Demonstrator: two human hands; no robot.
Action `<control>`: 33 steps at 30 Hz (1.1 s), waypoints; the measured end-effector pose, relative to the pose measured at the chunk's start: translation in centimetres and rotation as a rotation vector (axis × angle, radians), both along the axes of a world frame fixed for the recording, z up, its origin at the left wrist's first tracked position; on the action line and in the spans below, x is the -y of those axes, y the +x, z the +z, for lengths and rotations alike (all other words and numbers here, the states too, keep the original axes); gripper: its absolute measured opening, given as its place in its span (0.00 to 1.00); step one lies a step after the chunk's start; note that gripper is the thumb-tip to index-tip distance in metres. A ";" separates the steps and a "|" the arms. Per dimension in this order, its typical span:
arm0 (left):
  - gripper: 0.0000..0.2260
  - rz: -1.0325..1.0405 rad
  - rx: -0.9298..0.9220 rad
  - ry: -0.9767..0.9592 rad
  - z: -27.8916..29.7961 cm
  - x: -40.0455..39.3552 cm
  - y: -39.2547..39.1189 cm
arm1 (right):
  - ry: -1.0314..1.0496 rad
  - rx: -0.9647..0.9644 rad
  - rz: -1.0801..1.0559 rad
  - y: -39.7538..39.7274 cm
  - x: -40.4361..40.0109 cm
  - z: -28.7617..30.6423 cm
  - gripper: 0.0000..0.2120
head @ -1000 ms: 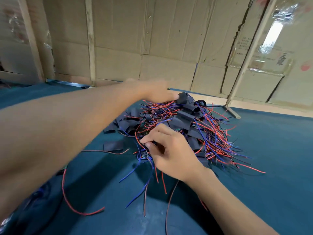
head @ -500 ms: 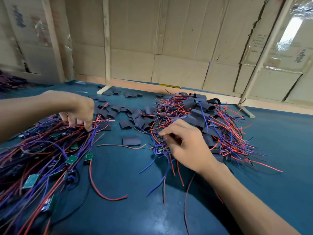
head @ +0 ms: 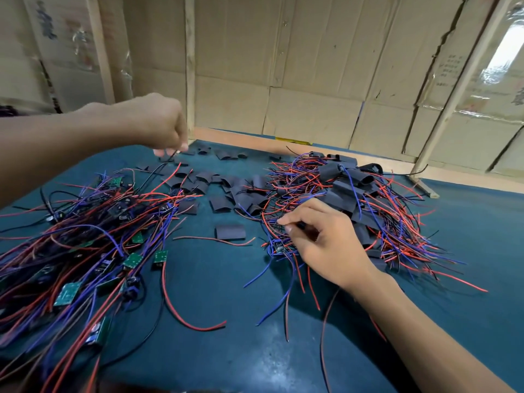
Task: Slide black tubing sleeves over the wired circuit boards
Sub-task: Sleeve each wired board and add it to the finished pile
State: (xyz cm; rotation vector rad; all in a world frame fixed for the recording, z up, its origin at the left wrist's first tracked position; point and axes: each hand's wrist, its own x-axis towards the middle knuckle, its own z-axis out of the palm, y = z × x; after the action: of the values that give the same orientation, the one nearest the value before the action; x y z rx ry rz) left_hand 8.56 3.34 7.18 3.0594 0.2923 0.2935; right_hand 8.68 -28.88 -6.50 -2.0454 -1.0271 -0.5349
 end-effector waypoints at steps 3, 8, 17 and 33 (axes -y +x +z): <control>0.08 -0.053 0.190 0.044 1.0 1.3 -0.2 | 0.008 -0.015 -0.002 0.0 0.0 0.0 0.09; 0.06 -0.292 0.610 -0.038 3.0 5.0 -1.4 | 0.139 -0.089 -0.004 -0.4 -0.4 0.2 0.07; 0.07 -0.571 0.709 -0.610 3.6 13.6 -2.2 | 0.398 -0.650 0.210 -0.7 -0.6 1.7 0.24; 0.18 -0.239 -0.557 -0.202 -6.8 10.8 0.2 | 0.918 -0.771 0.412 0.4 1.8 4.6 0.11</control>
State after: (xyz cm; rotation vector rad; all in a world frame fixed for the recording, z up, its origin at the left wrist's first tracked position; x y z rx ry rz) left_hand 8.77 -7.46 0.39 2.8666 -0.0287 -0.5692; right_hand 9.06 -30.66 -1.87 -1.0141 -0.5298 0.0453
